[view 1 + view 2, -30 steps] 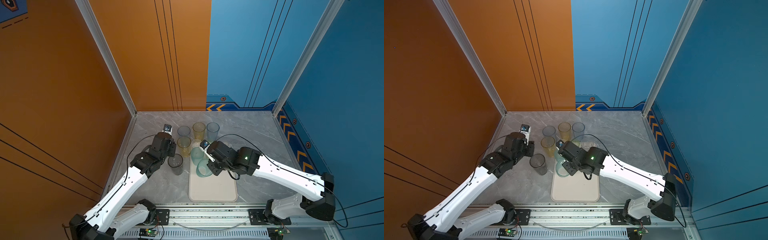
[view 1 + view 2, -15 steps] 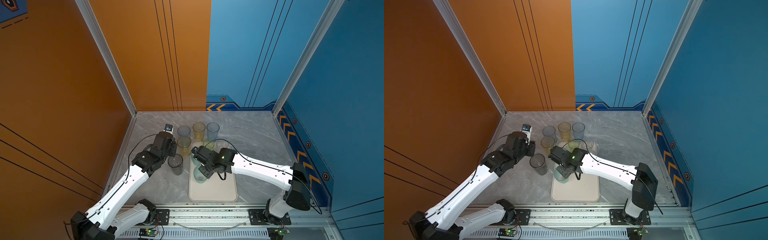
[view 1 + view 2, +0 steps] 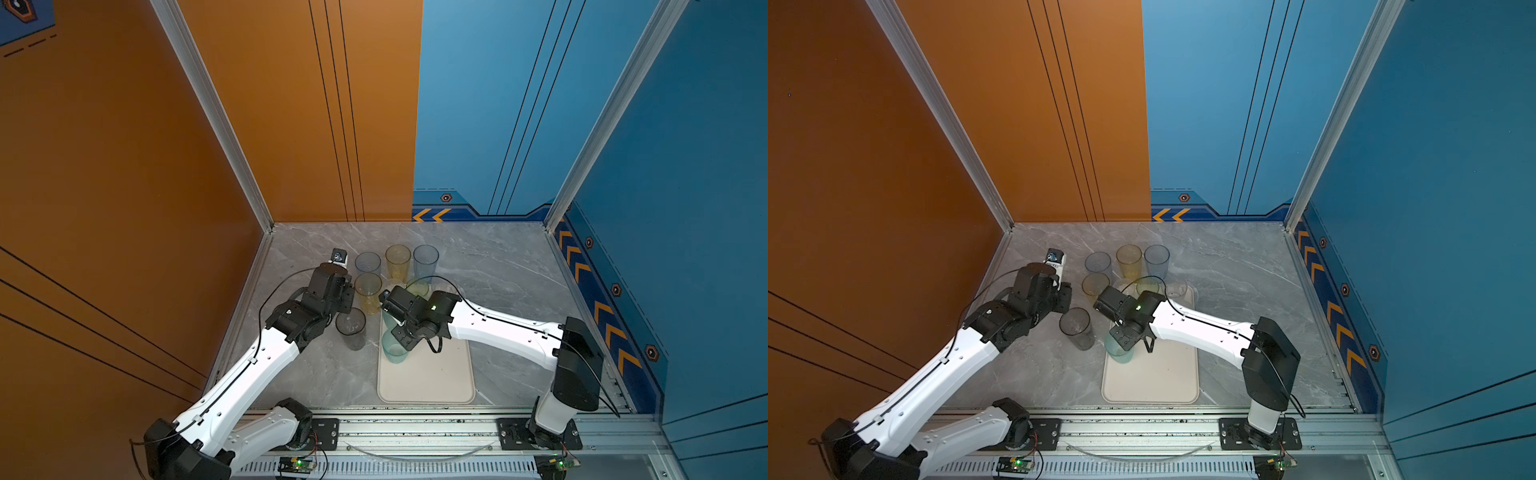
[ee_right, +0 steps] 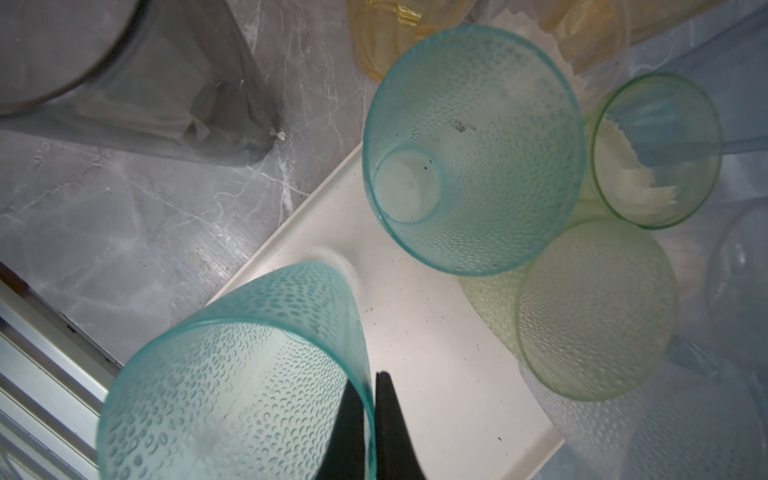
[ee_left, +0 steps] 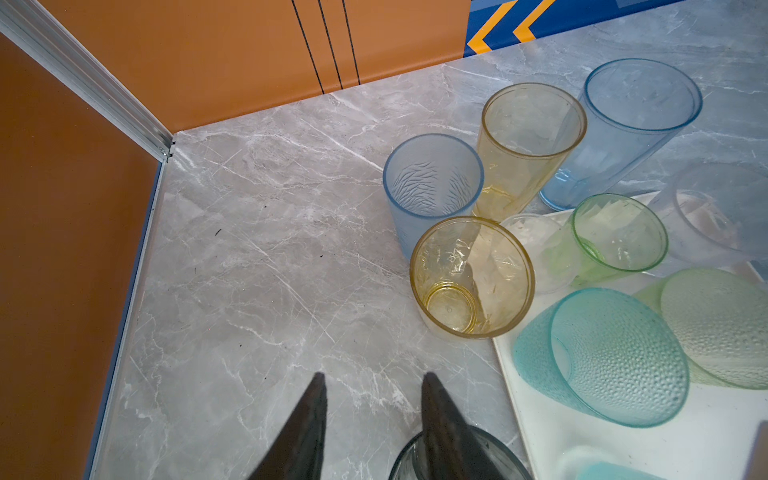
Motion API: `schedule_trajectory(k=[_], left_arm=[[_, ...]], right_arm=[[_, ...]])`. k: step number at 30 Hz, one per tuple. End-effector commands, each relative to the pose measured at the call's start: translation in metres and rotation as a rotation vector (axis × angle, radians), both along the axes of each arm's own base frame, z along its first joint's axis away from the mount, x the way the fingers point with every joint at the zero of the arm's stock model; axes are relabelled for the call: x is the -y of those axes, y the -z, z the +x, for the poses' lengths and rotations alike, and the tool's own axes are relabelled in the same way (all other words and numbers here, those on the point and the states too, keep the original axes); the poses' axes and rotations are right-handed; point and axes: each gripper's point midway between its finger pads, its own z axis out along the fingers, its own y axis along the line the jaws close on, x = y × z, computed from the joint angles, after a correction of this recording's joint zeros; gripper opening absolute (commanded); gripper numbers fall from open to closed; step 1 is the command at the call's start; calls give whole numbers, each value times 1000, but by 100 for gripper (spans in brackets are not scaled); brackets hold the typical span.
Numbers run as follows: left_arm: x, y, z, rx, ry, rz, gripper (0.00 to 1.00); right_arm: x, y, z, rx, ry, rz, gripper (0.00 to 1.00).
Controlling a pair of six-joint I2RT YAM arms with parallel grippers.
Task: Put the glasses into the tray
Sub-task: 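Lower the teal cup onto the tray beside the other teal cup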
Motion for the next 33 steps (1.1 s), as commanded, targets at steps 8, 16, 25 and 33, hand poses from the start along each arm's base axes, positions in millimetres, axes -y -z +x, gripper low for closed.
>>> schedule_trajectory(k=[8,16,25,33], left_arm=[[-3,-5,2,2,-4,34,40],[-4,-3,2,-3,-5,35,40],[-5,-2,1,-5,-6,36,41],[-6,-2,0,-5,-6,35,41]], right_arm=[[-12,-1,12,-13,6,43,0],[-13,3,15,-28,9,47,0],[-13,10,15,-50,12,43,6],[-12,12,20,-50,22,43,6]])
